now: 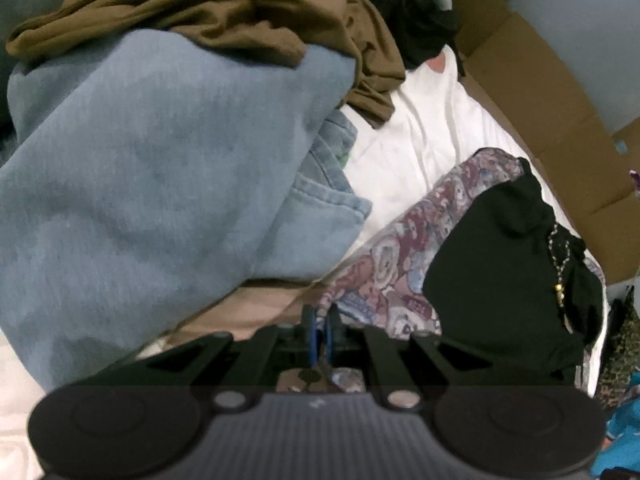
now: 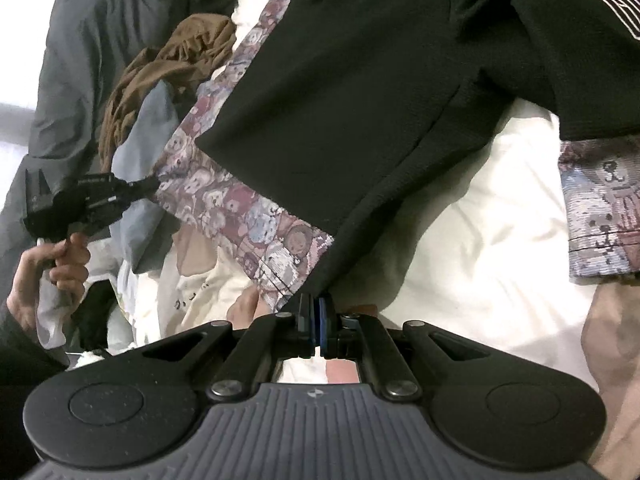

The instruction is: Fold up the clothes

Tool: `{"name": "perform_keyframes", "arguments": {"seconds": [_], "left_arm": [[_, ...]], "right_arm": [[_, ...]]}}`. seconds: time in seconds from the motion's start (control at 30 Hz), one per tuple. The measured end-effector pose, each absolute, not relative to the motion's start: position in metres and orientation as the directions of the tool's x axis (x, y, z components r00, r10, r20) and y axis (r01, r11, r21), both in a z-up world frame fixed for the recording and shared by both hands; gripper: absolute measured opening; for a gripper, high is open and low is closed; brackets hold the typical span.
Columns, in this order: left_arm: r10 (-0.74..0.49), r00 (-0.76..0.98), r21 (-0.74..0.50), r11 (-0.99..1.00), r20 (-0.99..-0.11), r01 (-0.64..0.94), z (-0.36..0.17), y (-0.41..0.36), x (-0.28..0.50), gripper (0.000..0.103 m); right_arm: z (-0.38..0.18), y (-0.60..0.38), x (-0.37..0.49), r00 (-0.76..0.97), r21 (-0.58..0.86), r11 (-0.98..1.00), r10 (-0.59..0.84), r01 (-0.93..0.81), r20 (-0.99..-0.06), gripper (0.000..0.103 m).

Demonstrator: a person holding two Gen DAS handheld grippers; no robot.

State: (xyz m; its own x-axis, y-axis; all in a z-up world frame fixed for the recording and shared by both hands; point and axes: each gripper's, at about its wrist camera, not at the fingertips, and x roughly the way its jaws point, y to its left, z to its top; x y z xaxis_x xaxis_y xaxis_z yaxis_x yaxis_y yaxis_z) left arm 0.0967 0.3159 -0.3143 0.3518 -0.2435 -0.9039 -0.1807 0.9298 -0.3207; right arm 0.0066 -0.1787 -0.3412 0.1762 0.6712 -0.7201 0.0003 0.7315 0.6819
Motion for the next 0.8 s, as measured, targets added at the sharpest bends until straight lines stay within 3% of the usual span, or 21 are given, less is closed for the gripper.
{"name": "perform_keyframes", "arguments": {"seconds": [0.37,0.6,0.7,0.8], "left_arm": [[-0.168,0.300,-0.234,0.951,-0.939,-0.201,-0.346,0.314,0.099,0.005],[-0.044,0.251,-0.107,0.964,-0.967,-0.244,-0.349,0.314,0.103,0.014],[-0.029,0.281,-0.103,0.963,-0.959,-0.250,-0.334,0.316,0.105,0.017],[-0.030,0.317,-0.111,0.964,-0.948,-0.243,-0.317,0.310,0.109,0.023]], "right_arm": [[-0.348,-0.183,0.001,0.183,0.632,0.775,0.616,0.034,-0.766,0.000],[-0.348,-0.200,0.002,0.221,0.642,0.758,0.610,0.118,-0.761,0.001],[-0.344,-0.211,0.004,0.242,0.641,0.755,0.601,0.141,-0.761,0.005],[-0.333,-0.222,0.006,0.283,0.632,0.762,0.581,0.139,-0.763,0.028]]}}
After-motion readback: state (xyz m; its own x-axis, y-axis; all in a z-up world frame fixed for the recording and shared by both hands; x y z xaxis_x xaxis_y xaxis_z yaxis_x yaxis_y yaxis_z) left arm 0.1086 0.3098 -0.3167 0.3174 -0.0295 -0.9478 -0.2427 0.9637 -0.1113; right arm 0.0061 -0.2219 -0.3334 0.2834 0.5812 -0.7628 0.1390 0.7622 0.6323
